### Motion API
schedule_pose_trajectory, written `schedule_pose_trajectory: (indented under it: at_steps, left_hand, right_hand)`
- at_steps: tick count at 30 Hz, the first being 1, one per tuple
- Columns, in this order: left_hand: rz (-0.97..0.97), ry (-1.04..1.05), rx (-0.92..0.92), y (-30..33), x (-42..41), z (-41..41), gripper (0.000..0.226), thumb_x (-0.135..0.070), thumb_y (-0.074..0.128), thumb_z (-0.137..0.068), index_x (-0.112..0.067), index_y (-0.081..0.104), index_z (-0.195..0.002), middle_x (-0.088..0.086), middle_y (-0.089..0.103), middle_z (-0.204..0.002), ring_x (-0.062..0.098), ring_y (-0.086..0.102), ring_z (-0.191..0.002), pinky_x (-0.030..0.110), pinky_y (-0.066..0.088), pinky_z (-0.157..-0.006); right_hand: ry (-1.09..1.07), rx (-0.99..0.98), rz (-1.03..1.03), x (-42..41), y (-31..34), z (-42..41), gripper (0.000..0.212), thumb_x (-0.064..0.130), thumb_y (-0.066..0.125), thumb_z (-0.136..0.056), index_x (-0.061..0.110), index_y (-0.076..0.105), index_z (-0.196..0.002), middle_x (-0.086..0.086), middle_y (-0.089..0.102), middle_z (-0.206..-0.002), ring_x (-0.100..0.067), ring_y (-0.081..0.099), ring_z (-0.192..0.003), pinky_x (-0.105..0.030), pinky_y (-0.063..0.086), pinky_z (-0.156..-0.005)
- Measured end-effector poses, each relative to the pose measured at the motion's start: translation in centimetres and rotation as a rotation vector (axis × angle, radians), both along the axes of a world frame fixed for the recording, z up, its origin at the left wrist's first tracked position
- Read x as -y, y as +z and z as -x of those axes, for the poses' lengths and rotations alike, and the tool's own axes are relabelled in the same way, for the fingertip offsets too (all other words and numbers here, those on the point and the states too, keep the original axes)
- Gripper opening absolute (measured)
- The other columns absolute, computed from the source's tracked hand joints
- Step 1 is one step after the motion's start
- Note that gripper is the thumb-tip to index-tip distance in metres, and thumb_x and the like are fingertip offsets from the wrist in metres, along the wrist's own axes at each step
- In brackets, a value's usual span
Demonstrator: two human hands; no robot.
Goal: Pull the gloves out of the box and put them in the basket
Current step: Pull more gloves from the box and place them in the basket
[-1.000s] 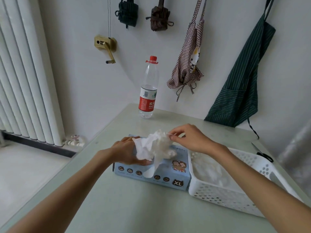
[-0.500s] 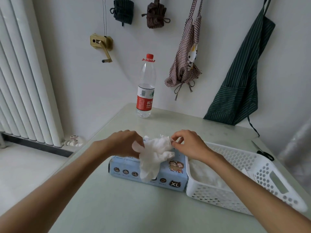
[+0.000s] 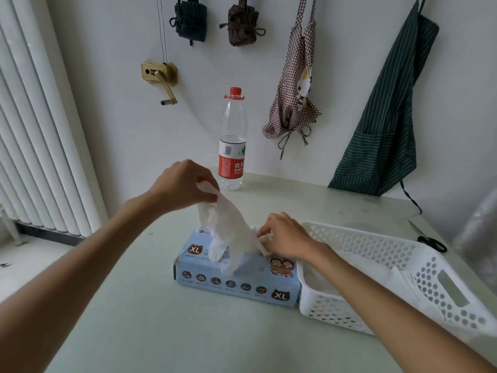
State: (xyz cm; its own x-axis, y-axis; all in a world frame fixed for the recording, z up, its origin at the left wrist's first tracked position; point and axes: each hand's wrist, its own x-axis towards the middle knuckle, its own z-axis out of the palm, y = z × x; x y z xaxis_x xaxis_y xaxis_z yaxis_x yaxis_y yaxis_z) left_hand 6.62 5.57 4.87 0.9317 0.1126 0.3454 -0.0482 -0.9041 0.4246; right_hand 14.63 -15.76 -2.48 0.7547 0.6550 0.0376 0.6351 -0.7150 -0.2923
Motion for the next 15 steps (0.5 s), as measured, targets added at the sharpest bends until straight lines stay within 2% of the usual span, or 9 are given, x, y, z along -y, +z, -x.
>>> schedule_pose_trajectory:
  at_steps: [3, 6, 7, 8, 9, 10, 13, 14, 15]
  left_hand:
    - [0.085, -0.003, 0.085, 2.0, -0.1, 0.6, 0.015, -0.016, 0.078, -0.073, -0.021, 0.074, -0.087, -0.004, 0.069, -0.079, 0.009, 0.060, -0.068, 0.025, 0.047, -0.067]
    - [0.241, 0.008, 0.162, 4.0, 0.2, 0.9, 0.012, -0.012, 0.075, -0.076, -0.019, 0.071, -0.085, -0.005, 0.065, -0.075, 0.002, 0.053, -0.060, 0.013, 0.039, -0.053]
    - [0.265, -0.002, 0.149, 4.6, 0.7, 1.1, 0.012, -0.011, 0.074, -0.076, -0.019, 0.071, -0.084, -0.004, 0.066, -0.077, 0.003, 0.055, -0.062, 0.010, 0.041, -0.052]
    - [0.270, -0.018, 0.128, 5.0, 1.1, 1.2, 0.012, -0.012, 0.075, -0.075, -0.019, 0.071, -0.084, -0.002, 0.068, -0.079, 0.005, 0.059, -0.066, 0.011, 0.046, -0.057]
    - [0.265, -0.032, 0.109, 5.2, 1.6, 1.3, 0.013, -0.013, 0.076, -0.073, -0.020, 0.072, -0.083, 0.000, 0.070, -0.083, 0.009, 0.063, -0.073, 0.017, 0.052, -0.066]
    - [0.258, -0.039, 0.088, 5.4, 2.1, 1.4, 0.014, -0.014, 0.077, -0.071, -0.020, 0.073, -0.083, 0.002, 0.071, -0.087, 0.014, 0.065, -0.080, 0.025, 0.055, -0.075]
    - [0.257, -0.048, 0.026, 5.6, 3.6, 1.6, 0.016, -0.021, 0.079, -0.067, -0.021, 0.073, -0.083, 0.002, 0.071, -0.091, 0.018, 0.065, -0.088, 0.034, 0.055, -0.085]
    - [0.253, -0.052, 0.011, 5.5, 4.1, 1.6, 0.018, -0.023, 0.080, -0.067, -0.021, 0.073, -0.084, 0.002, 0.071, -0.092, 0.018, 0.065, -0.089, 0.035, 0.054, -0.086]
    - [0.252, -0.061, -0.005, 5.4, 4.7, 1.5, 0.022, -0.024, 0.081, -0.066, -0.019, 0.074, -0.086, 0.002, 0.071, -0.094, 0.019, 0.064, -0.091, 0.036, 0.054, -0.087]
  right_hand:
    - [0.028, -0.136, 0.012, 0.6, 0.9, -0.5, 0.021, 0.029, 0.059, -0.083, 0.028, 0.076, -0.094, 0.002, 0.065, -0.087, -0.017, 0.053, -0.089, -0.035, 0.047, -0.079]
    - [0.092, -0.210, 0.004, 1.2, 1.6, -0.4, 0.024, 0.032, 0.058, -0.079, 0.049, 0.069, -0.065, 0.014, 0.052, -0.065, -0.010, 0.047, -0.070, -0.030, 0.043, -0.069]
    - [0.082, -0.227, -0.008, 1.4, 1.8, 0.0, 0.021, 0.032, 0.060, -0.080, 0.048, 0.069, -0.071, 0.017, 0.052, -0.070, -0.008, 0.048, -0.072, -0.027, 0.042, -0.070]
    - [0.066, -0.230, -0.027, 1.5, 1.8, 0.0, 0.016, 0.031, 0.063, -0.083, 0.043, 0.071, -0.091, 0.017, 0.056, -0.084, -0.008, 0.051, -0.082, -0.025, 0.042, -0.075]
    - [0.032, -0.224, -0.061, 1.7, 2.2, 0.2, 0.026, 0.029, 0.063, -0.086, 0.033, 0.066, -0.112, 0.013, 0.058, -0.100, -0.010, 0.053, -0.094, -0.024, 0.043, -0.082]
    - [0.000, -0.230, -0.149, 1.9, 2.7, 0.2, 0.035, 0.025, 0.062, -0.089, 0.025, 0.059, -0.123, 0.008, 0.057, -0.113, -0.012, 0.054, -0.103, -0.023, 0.042, -0.086]
    - [-0.027, -0.447, -0.583, 2.9, 6.0, 1.6, 0.046, 0.021, 0.064, -0.085, 0.023, 0.050, -0.129, 0.004, 0.052, -0.127, -0.012, 0.050, -0.115, -0.021, 0.041, -0.088]
    - [0.008, -0.517, -0.651, 3.2, 6.9, 2.1, 0.059, 0.026, 0.069, -0.079, 0.025, 0.045, -0.133, 0.006, 0.049, -0.129, -0.010, 0.047, -0.118, -0.022, 0.039, -0.092]
    - [0.057, -0.526, -0.619, 3.2, 7.6, 2.8, 0.072, 0.029, 0.074, -0.074, 0.026, 0.039, -0.137, 0.008, 0.046, -0.131, -0.007, 0.043, -0.121, -0.024, 0.037, -0.096]
